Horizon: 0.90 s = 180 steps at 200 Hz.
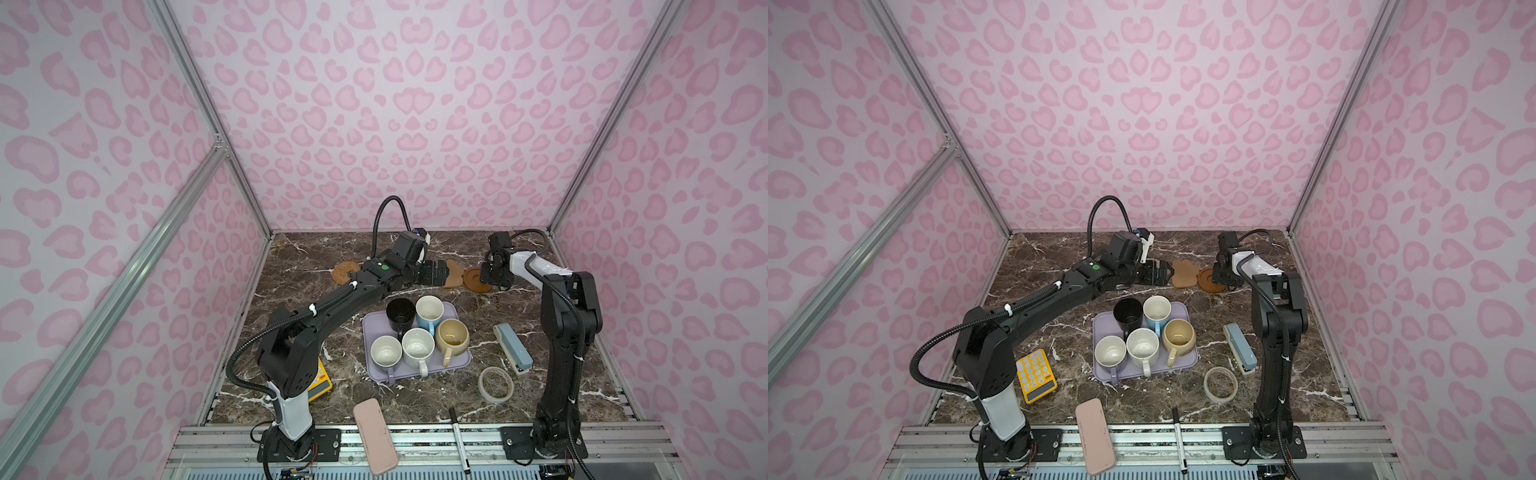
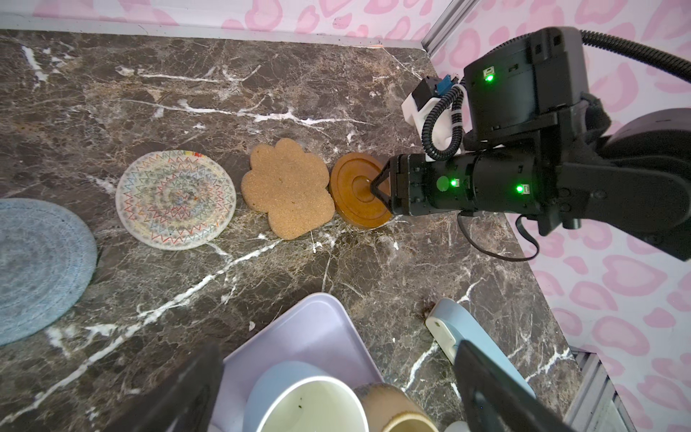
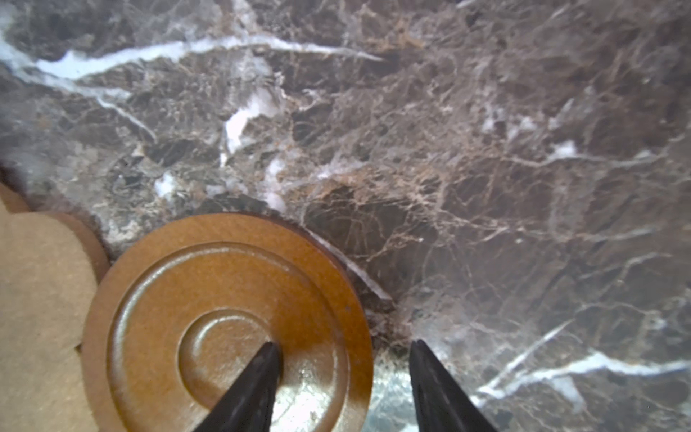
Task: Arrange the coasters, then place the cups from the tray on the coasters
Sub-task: 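Move right gripper over the brown wooden saucer while left gripper shifts beside it, then draw both grippers back from the coaster row toward the lilac tray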
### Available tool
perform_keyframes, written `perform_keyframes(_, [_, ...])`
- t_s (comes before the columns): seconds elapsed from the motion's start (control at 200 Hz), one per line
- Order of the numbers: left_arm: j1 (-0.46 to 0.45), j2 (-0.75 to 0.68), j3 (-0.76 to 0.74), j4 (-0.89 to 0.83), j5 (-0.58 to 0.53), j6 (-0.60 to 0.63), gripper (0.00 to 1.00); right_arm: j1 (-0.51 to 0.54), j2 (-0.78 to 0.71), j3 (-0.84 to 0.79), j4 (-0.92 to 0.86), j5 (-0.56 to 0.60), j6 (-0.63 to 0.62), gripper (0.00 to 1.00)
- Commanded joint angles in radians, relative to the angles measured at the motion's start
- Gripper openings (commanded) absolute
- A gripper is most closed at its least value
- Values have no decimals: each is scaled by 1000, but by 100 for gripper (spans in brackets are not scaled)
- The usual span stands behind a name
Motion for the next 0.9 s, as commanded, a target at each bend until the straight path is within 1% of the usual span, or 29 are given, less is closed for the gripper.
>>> perform_keyframes(0.0, [0,-11,-5,7,-23,9,98,-9,19,8,-36,31,-2,56])
perform_keyframes(0.175, [0,-9,-8,6,-29,7,98,-16,44,44,-44,42,1,51])
perform_keyframes(0.575, [1,-28,-26,9,-42,11,98,-25,119,174,-86,54,10,49])
perform_keyframes(0.735, [1,-43,-44,14,-46,7,98,-23,121,181,-82,46,9,49])
perform_keyframes(0.775, [1,-46,-47,16,-47,4,98,-20,117,182,-79,43,7,51])
perform_keyframes(0.895, [5,-70,-70,49,-41,-25,98,0,87,178,-64,53,-2,62])
